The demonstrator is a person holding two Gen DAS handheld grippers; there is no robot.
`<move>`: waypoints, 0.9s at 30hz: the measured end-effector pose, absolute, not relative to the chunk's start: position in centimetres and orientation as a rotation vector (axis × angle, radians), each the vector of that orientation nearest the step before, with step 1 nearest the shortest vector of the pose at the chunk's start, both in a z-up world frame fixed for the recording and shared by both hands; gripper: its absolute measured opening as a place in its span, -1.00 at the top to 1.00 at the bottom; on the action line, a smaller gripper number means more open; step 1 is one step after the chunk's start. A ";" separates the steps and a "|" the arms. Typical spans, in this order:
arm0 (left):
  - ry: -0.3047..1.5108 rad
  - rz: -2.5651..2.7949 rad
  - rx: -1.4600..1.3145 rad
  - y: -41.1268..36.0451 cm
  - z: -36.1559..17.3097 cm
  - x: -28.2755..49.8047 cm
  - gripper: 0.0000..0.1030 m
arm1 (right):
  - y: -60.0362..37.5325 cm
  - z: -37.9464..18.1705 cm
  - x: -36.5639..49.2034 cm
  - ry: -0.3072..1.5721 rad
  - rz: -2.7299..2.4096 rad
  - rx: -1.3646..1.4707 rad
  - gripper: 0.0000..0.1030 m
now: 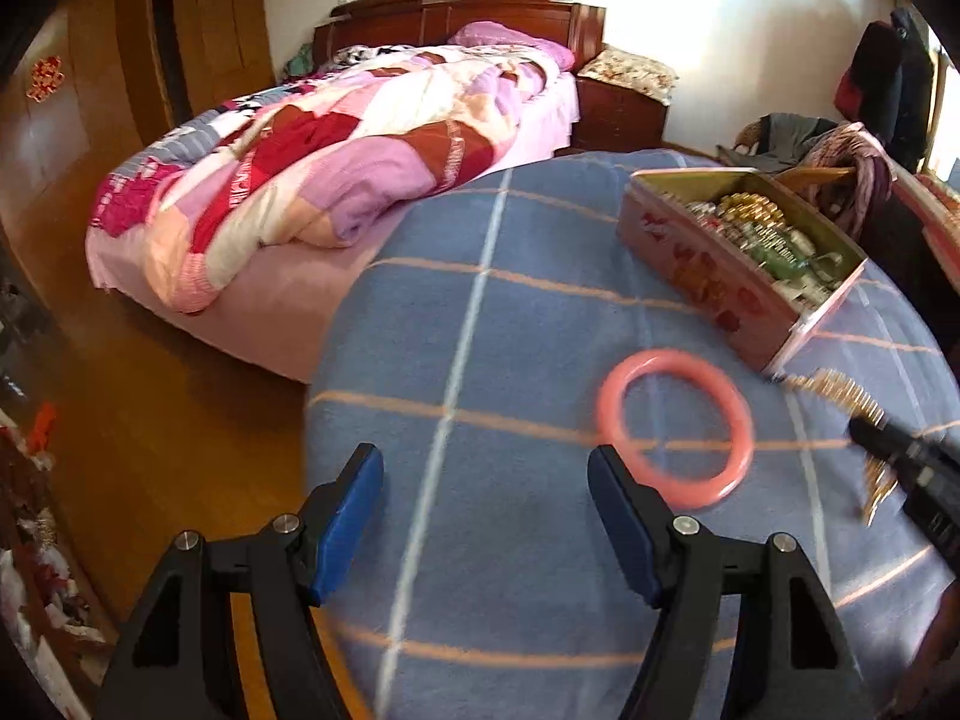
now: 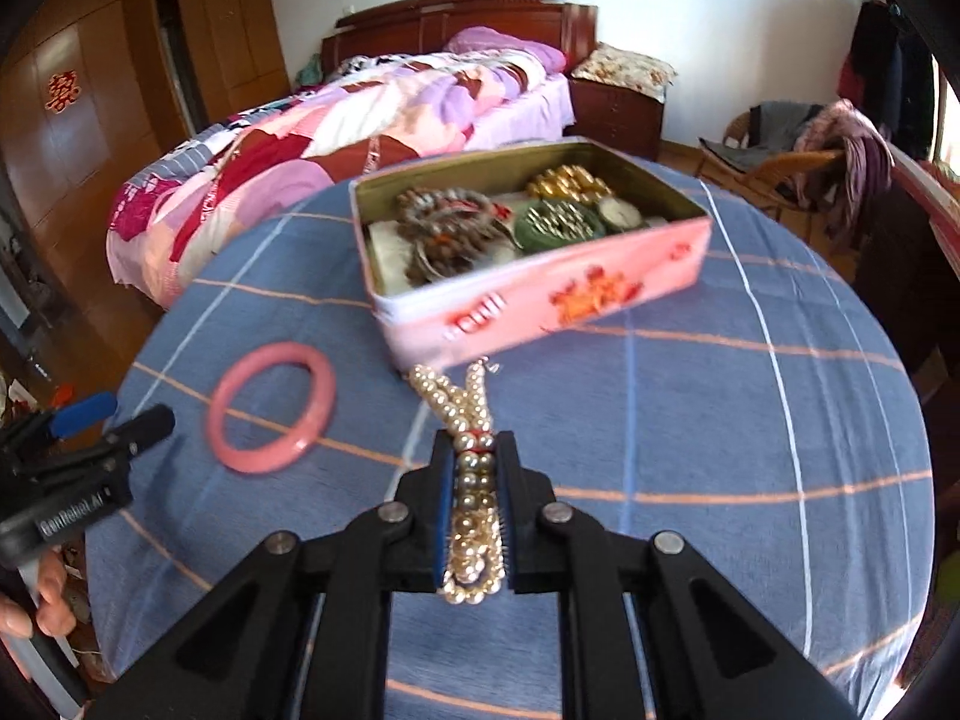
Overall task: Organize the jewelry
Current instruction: 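Lift the pearl necklace off the table with the right gripper, then grasp and lift the pink bangle with left while right holds the pearls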
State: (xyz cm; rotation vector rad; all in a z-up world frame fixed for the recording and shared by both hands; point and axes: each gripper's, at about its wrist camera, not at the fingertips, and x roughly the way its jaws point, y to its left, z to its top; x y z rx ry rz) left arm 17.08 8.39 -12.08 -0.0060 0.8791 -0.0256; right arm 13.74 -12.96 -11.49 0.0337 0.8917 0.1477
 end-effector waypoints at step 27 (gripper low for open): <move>0.876 -0.250 0.103 3.0 -13.1 15.8 0.82 | -14.2 -12.1 13.1 0.914 0.172 0.121 0.70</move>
